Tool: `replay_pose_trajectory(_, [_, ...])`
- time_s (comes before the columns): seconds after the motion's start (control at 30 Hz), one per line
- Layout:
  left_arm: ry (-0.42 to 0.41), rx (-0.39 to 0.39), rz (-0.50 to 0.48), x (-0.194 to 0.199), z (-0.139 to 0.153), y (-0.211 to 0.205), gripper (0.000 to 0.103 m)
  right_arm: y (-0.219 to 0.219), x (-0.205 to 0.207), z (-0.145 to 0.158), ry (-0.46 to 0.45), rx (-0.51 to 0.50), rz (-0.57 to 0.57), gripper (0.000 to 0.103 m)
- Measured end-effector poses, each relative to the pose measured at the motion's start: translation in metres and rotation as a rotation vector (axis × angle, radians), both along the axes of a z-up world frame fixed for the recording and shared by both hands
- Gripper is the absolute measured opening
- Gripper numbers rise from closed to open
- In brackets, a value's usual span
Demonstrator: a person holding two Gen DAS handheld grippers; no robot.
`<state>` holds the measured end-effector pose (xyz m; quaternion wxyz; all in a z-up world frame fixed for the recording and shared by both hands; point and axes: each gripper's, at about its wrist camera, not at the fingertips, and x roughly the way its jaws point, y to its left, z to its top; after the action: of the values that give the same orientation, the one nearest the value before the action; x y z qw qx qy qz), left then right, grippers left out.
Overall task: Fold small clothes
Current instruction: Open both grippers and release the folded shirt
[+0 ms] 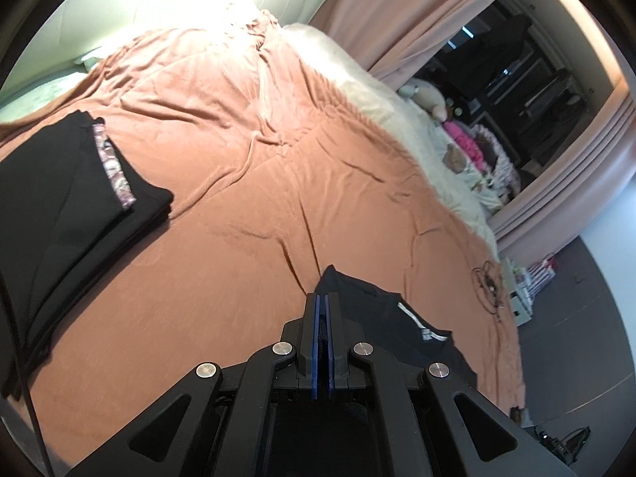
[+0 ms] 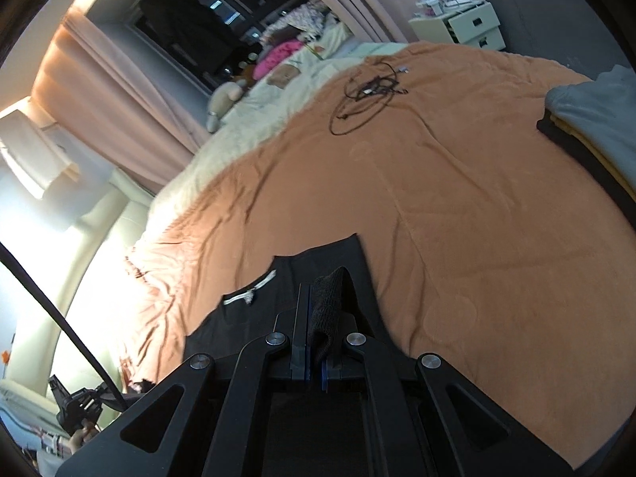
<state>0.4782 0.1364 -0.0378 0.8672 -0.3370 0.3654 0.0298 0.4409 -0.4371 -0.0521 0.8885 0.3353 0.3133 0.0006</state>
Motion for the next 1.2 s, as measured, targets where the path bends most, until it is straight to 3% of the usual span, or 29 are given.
replay_pose_trajectory(0.33, [0.139,0.042,0.030,0.076,-0.044,-0.006,0.002,0.016,0.075,-0.008,0.128,-0.010,-0.004,0.000])
replay_pose_trajectory(0.67, [0.252,0.083,0.029,0.131,-0.097,-0.008,0.002,0.013,0.138,-0.038,0.255,-0.017,-0.021,0.000])
replay_pose_trajectory(0.97, [0.337,0.103,-0.007,0.163,-0.137,-0.014,0.003,0.019,0.156,-0.048,0.313,-0.033,-0.013,0.001])
replay_pose_trajectory(1.03, [0.343,0.091,-0.017,0.165,-0.139,-0.015,0.009,0.017,0.154,-0.042,0.296,-0.035,-0.001,0.002])
replay_pose_trajectory(1.07, [0.345,0.089,-0.030,0.165,-0.137,-0.015,0.013,0.015,0.154,-0.041,0.290,-0.039,0.002,0.005])
replay_pose_trajectory(1.13, [0.331,0.097,-0.044,0.163,-0.131,-0.017,0.033,0.014,0.148,-0.031,0.268,-0.072,0.002,0.025])
replay_pose_trajectory(1.2, [0.298,0.126,-0.060,0.157,-0.120,-0.021,0.039,0.013,0.140,-0.024,0.234,-0.089,0.005,0.074])
